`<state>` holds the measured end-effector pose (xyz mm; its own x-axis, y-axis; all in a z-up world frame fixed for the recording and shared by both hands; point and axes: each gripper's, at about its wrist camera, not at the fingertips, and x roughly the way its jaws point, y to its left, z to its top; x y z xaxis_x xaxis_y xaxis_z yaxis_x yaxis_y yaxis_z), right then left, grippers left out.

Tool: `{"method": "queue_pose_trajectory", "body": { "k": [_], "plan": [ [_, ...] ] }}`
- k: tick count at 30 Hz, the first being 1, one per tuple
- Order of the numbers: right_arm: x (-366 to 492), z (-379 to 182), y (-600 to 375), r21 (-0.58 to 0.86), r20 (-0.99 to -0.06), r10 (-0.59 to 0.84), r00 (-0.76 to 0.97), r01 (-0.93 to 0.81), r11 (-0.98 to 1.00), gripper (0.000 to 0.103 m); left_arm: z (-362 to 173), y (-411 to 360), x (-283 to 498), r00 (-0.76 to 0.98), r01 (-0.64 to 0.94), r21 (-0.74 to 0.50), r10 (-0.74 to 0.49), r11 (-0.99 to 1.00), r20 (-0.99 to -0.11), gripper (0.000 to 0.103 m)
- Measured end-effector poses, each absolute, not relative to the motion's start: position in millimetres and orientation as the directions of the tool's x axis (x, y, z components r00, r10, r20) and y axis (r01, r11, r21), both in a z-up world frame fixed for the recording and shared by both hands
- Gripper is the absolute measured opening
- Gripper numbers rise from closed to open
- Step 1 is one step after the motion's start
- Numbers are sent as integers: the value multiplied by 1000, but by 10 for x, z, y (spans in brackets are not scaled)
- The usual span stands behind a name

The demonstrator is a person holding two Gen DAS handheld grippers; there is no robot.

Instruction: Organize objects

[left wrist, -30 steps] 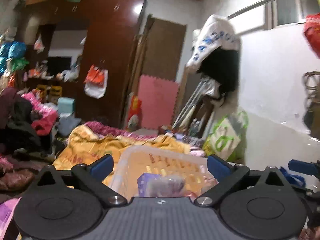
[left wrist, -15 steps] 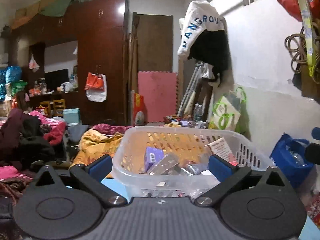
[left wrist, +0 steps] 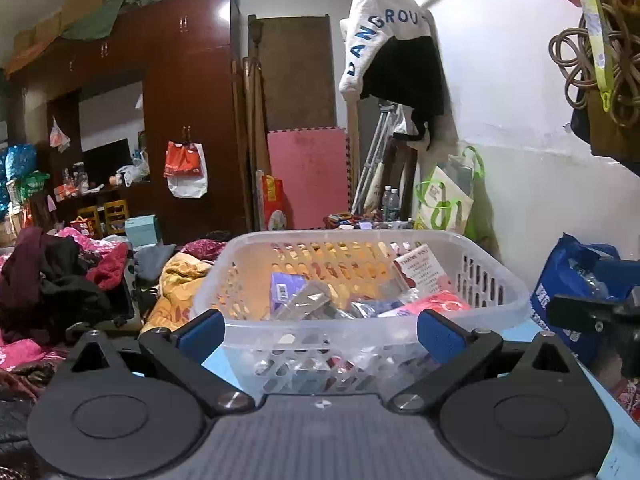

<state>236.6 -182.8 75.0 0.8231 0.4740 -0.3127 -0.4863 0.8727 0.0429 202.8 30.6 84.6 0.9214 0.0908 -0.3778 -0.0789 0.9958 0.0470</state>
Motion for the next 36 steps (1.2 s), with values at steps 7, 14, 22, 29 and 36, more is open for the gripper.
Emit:
{"method": "queue_pose_trajectory", "body": {
  "k": [7,14,22,29,36],
  "plan": [
    [2318,751,-1908,62,-305,474,826,-479,875,103,819,205,1978,918,-60,55,77,997,-389,103],
    [2252,749,-1890,45,-294,485,824,-495,868,103,816,150,1944,918,-53,55,70,997,-390,103],
    [2217,748,-1843,19,-288,487,825,-503,864,103,817,134,1960,916,-49,51,65,998,-395,103],
    [2217,721,-1844,19,-289,482,827,-499,867,103,804,129,1963,915,-57,58,75,997,-395,103],
    [2236,695,-1877,36,-294,481,826,-493,869,103,780,134,1972,912,-57,57,75,997,-404,103]
  ]
}}
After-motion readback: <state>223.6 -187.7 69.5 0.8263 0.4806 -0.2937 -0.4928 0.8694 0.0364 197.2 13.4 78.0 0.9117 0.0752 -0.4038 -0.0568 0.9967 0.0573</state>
